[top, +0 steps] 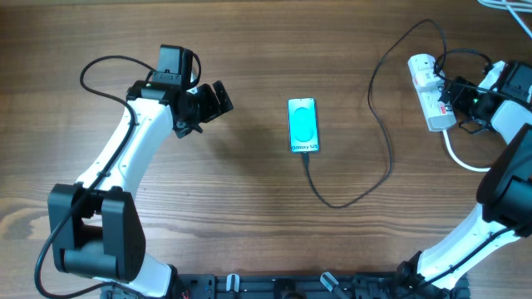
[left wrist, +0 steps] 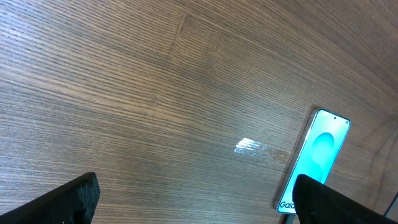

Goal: Plug charger to phone and switch on socket
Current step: 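Press the rocker switch beside the charger with the right gripper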

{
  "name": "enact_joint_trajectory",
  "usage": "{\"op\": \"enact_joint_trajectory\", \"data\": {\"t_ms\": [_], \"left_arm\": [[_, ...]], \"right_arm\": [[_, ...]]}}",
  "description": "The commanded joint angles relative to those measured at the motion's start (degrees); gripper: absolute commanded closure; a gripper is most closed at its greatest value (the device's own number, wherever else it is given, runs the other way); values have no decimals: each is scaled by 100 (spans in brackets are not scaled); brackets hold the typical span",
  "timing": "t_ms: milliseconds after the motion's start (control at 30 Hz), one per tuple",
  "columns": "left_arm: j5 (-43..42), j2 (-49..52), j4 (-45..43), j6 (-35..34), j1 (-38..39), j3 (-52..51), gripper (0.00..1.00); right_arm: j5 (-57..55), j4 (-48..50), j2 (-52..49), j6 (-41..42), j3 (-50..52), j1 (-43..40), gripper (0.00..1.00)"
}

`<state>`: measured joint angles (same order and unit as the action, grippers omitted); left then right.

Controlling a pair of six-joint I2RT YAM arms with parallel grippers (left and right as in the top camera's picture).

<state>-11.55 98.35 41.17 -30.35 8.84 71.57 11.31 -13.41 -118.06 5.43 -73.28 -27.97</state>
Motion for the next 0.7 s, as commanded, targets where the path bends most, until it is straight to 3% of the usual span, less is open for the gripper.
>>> {"op": "enact_joint_trajectory", "data": {"t_ms": [0,300,467,567,667], "left_arm": [[96,-83,4,-55,-42,-11,0],[96,-83,4,-55,-42,-11,0],[96,-83,4,-55,-42,-11,0],[96,-83,4,-55,-42,-11,0],[96,-85,4,-55,-42,-11,0]], "right_arm": [[35,31,-260,-240,140,166,0],[52,223,-262,-219,140,164,0],[199,380,-258,931,136,-20,1],[824,636,-258,949,133,-79,0],[748,584,-260,796,129,-79,0]]}}
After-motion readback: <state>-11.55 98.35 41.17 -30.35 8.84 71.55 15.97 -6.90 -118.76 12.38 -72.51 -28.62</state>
